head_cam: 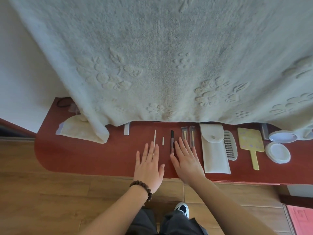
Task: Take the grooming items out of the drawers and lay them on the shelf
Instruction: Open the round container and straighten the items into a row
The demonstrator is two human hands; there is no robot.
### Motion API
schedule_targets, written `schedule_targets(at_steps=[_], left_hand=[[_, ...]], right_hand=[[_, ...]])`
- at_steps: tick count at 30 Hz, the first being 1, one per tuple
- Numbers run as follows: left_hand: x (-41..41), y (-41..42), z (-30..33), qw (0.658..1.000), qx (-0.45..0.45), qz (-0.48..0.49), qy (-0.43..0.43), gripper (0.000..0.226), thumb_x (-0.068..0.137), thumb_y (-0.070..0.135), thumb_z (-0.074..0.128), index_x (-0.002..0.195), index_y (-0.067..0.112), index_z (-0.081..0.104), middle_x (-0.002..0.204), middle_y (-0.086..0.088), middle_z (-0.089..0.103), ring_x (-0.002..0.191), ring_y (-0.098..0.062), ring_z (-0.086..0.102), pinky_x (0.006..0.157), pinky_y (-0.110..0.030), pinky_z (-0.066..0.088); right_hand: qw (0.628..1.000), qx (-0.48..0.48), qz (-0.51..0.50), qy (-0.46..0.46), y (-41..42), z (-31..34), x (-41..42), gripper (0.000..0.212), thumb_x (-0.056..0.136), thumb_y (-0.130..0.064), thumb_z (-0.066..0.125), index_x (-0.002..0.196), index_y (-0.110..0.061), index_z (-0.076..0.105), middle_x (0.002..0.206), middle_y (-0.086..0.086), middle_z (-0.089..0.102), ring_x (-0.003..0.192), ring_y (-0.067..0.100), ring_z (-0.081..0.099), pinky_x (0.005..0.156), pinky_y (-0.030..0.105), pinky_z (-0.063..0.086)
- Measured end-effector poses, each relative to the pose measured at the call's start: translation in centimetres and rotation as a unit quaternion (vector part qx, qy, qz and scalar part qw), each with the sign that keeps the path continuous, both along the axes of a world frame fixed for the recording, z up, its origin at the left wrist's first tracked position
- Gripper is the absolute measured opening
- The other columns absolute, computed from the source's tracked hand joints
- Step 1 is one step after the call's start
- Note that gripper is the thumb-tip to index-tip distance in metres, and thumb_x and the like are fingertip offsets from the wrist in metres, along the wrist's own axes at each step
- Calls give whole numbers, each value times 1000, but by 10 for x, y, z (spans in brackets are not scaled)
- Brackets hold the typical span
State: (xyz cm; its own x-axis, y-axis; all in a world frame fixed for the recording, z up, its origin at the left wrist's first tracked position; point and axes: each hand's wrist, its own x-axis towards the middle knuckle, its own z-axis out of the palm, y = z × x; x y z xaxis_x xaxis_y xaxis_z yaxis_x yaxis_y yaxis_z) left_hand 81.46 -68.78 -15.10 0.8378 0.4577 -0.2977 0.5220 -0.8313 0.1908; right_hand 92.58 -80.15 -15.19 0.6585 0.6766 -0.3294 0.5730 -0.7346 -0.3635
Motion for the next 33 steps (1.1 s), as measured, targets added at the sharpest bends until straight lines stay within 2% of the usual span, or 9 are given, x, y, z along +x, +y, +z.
schedule_targets(at_steps=[7, 15, 23, 26, 29, 33], left_hand=[[-1, -8, -5, 1000, -3, -27, 11, 70, 100, 48, 21, 150, 14, -12, 160, -3, -16, 148, -18, -13, 118, -40, -8], [6, -18, -6, 999, -22, -37, 11, 68, 101, 45, 22, 151, 15, -12, 160, -3, -16, 148, -17, -13, 120, -39, -6], [8, -24, -5, 1000, -11, -20, 0, 68, 100, 45, 22, 151, 15, -12, 160, -2, -17, 147, -20, -14, 120, -42, -4], [9, -25, 0, 999, -11, -30, -19, 69, 100, 46, 24, 151, 17, -12, 157, -1, -22, 146, -19, -18, 118, -42, -7], [12, -26, 2, 998, -9, -61, -29, 68, 100, 46, 24, 151, 19, -13, 154, 2, -26, 145, -18, -20, 119, -44, -8], [17, -30, -2, 996, -3, -90, -13, 66, 100, 45, 24, 151, 22, -12, 158, 2, -21, 146, -19, -20, 119, -45, -7]], right_hand=[[1000, -9, 2, 9, 7, -1, -13, 65, 97, -55, 12, 150, -24, -7, 157, -9, -17, 139, 4, -24, 115, 30, -14], [1000, -11, -6, 13, 13, -3, -16, 71, 93, -61, 6, 150, -22, -9, 157, -8, -18, 141, 6, -23, 117, 33, -11], [1000, -5, -19, 7, 8, 6, -16, 67, 94, -59, 6, 150, -25, -8, 157, -10, -18, 141, 6, -25, 117, 36, -13], [999, 6, -42, -20, -9, 9, -10, 64, 96, -57, 9, 150, -27, -7, 157, -11, -18, 141, 6, -25, 117, 36, -13], [998, -17, -43, -39, -31, 9, -3, 63, 96, -56, 9, 150, -27, -6, 157, -10, -18, 140, 7, -27, 116, 35, -14], [997, -68, 9, -46, -44, 10, -1, 65, 94, -57, 5, 150, -26, -6, 157, -8, -16, 141, 10, -25, 116, 38, -16]])
